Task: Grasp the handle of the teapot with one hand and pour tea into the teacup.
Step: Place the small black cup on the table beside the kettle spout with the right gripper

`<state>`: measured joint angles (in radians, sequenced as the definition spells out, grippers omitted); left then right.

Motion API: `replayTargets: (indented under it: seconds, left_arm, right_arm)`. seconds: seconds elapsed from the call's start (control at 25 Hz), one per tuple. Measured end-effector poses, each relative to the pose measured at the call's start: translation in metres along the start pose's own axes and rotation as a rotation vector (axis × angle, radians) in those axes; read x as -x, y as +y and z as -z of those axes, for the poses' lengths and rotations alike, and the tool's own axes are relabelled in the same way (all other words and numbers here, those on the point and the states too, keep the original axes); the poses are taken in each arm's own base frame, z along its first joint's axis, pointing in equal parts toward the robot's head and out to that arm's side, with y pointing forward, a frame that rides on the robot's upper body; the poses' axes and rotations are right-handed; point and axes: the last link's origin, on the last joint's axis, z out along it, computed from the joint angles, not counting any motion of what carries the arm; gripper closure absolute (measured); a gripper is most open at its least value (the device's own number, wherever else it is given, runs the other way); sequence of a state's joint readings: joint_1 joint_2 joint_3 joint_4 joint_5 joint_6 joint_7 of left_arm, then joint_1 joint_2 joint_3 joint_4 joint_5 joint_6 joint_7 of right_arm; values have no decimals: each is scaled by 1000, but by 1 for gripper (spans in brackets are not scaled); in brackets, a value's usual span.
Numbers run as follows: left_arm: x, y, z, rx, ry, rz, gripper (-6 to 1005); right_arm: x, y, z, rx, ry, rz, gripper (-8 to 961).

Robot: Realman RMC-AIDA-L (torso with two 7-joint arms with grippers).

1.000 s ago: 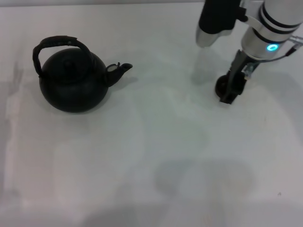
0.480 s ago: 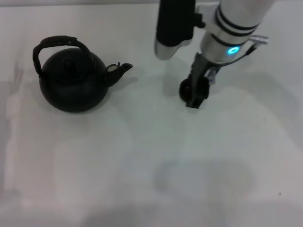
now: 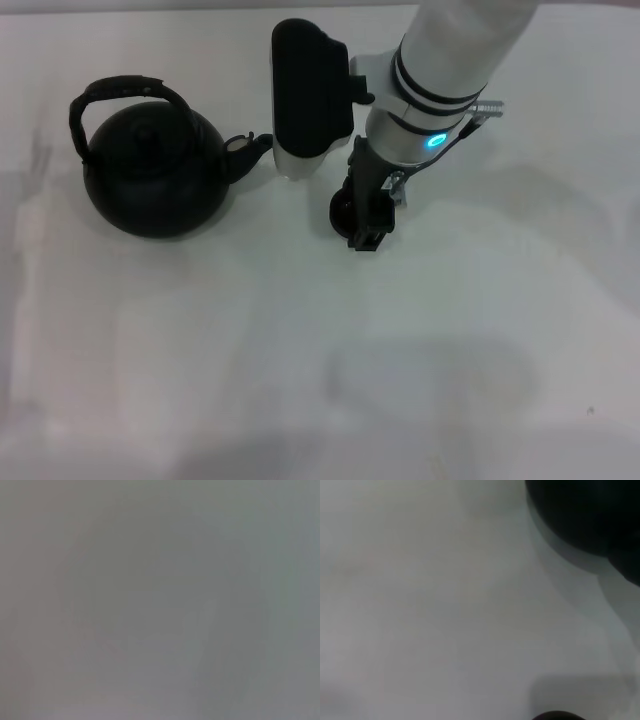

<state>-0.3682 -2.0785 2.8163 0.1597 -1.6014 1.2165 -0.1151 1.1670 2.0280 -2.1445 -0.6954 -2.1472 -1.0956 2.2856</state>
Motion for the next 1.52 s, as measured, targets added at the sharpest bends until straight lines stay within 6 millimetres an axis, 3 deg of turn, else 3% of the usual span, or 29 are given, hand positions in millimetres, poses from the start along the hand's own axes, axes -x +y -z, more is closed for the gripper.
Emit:
replayTargets:
  seconds: [1.12,1.2,1.52]
  left_arm:
    - [0,1,0,2,-1,2,123]
    - [0,1,0,1,-1,0,122]
    - [1,1,0,3,-3,0,122]
  right_arm:
    - [-1,4,-7,-12,-3,23,226]
    - [-1,4,-7,-14,-3,25,170]
    - [1,5,-7,-13,-9,27,127]
